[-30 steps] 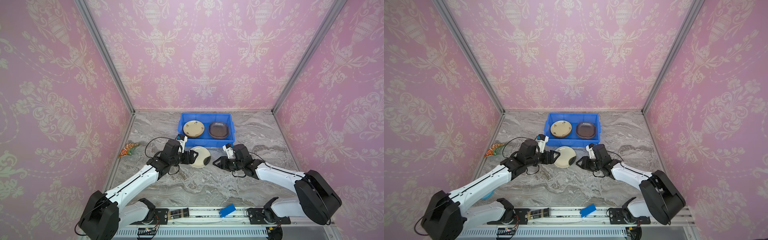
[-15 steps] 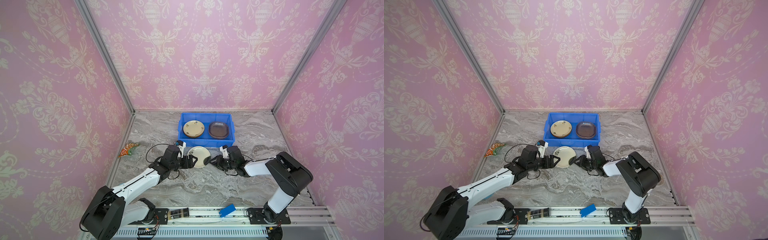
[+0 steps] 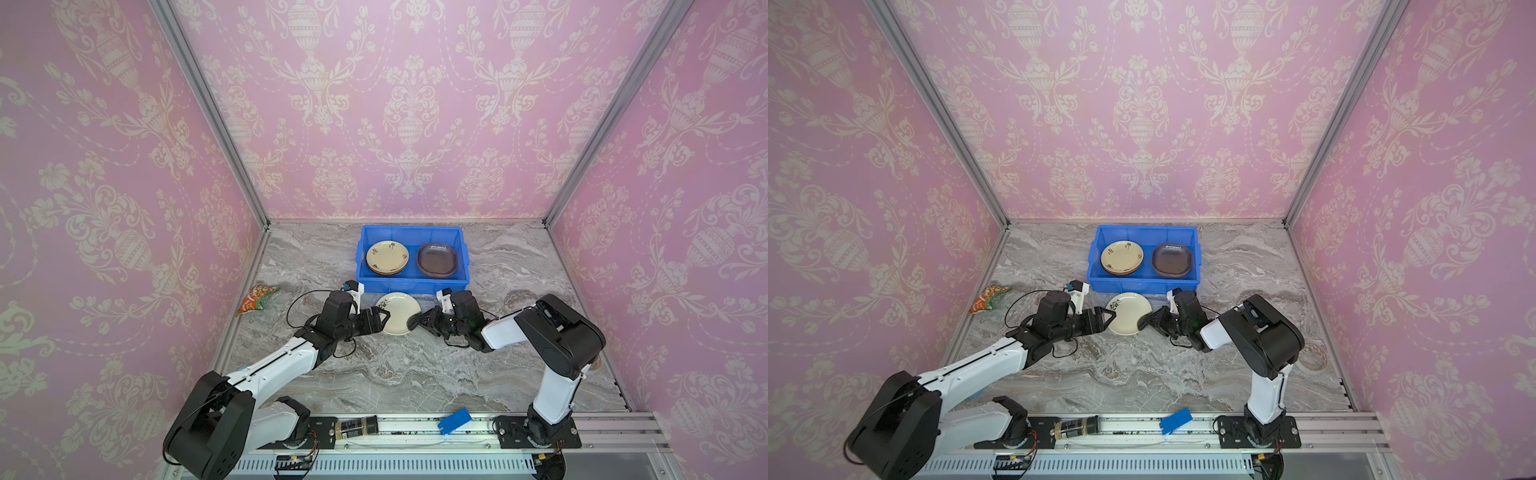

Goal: Place the plates into the plastic bin on the countertop

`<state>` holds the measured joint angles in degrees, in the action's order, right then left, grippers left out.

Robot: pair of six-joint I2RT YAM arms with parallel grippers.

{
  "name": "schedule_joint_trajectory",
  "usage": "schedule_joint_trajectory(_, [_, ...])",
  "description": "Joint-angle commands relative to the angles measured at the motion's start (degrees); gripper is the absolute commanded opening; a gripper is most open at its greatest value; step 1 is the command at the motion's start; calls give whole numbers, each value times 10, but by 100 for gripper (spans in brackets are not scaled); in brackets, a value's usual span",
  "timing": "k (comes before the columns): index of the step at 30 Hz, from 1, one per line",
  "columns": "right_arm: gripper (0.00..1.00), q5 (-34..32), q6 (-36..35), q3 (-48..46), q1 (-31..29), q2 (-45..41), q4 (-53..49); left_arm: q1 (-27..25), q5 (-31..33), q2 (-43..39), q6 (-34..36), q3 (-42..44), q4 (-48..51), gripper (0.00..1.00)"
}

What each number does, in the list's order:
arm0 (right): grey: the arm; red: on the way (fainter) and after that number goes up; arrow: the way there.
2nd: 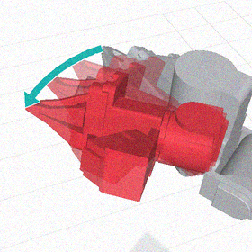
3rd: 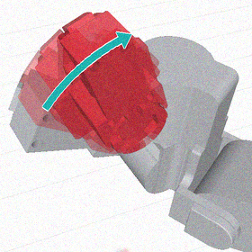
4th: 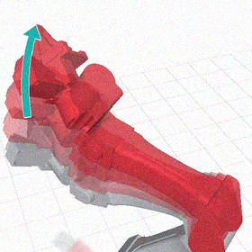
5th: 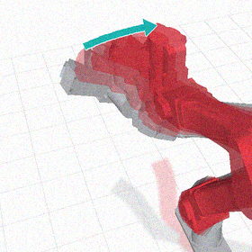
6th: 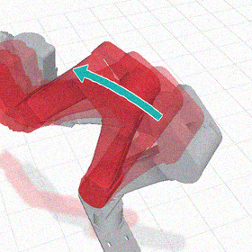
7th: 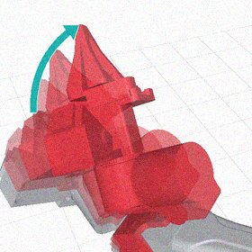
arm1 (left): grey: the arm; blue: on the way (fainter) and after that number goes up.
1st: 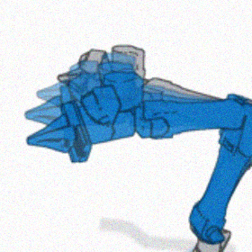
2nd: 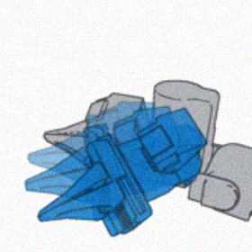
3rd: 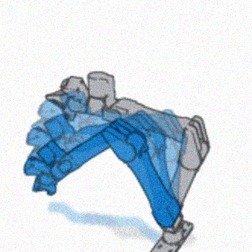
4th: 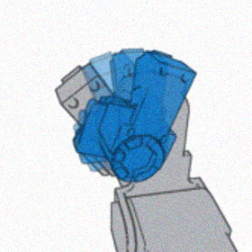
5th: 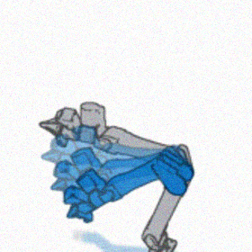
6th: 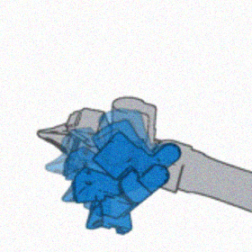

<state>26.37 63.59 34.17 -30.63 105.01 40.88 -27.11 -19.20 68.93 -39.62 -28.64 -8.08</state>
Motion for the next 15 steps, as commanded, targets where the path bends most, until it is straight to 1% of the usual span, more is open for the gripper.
schedule_joint_trajectory(1, [19,-2,8,2,0,13,-17,5,-15,13,-12,9,-20,79])
schedule_joint_trajectory(8, [16,10,15,13,0,33,-8,8,-35,59,-17,0,-62,78])
schedule_joint_trajectory(15, [3,5,15,9,1,23,-14,17,-40,70,-11,-8,-72,78])
